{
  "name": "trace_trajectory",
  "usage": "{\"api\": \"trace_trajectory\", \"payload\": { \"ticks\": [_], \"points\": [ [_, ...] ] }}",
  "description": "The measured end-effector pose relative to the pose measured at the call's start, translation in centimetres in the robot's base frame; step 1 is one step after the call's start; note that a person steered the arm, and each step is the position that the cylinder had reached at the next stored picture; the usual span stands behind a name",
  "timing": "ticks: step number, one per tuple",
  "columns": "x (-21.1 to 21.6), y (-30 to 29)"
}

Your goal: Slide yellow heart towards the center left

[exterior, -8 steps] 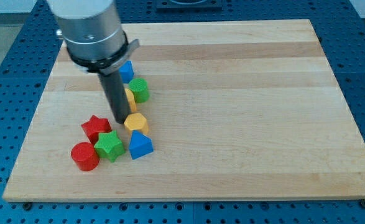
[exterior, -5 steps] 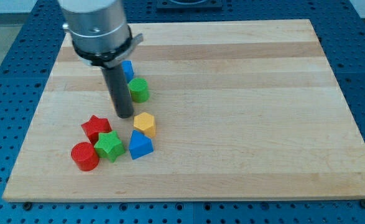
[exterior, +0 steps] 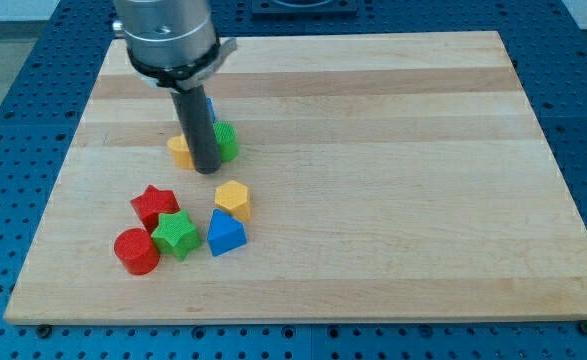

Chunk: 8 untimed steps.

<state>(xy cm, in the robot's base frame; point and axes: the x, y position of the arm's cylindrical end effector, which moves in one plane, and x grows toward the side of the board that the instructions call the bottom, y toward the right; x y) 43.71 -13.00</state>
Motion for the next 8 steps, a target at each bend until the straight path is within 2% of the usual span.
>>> {"api": "trace_trajectory", "payload": {
  "ticks": [3, 6, 8],
  "points": [
    [-4.4, -3.1],
    [-6.8, -5.4],
    [-8.3, 0.3]
  ]
}}
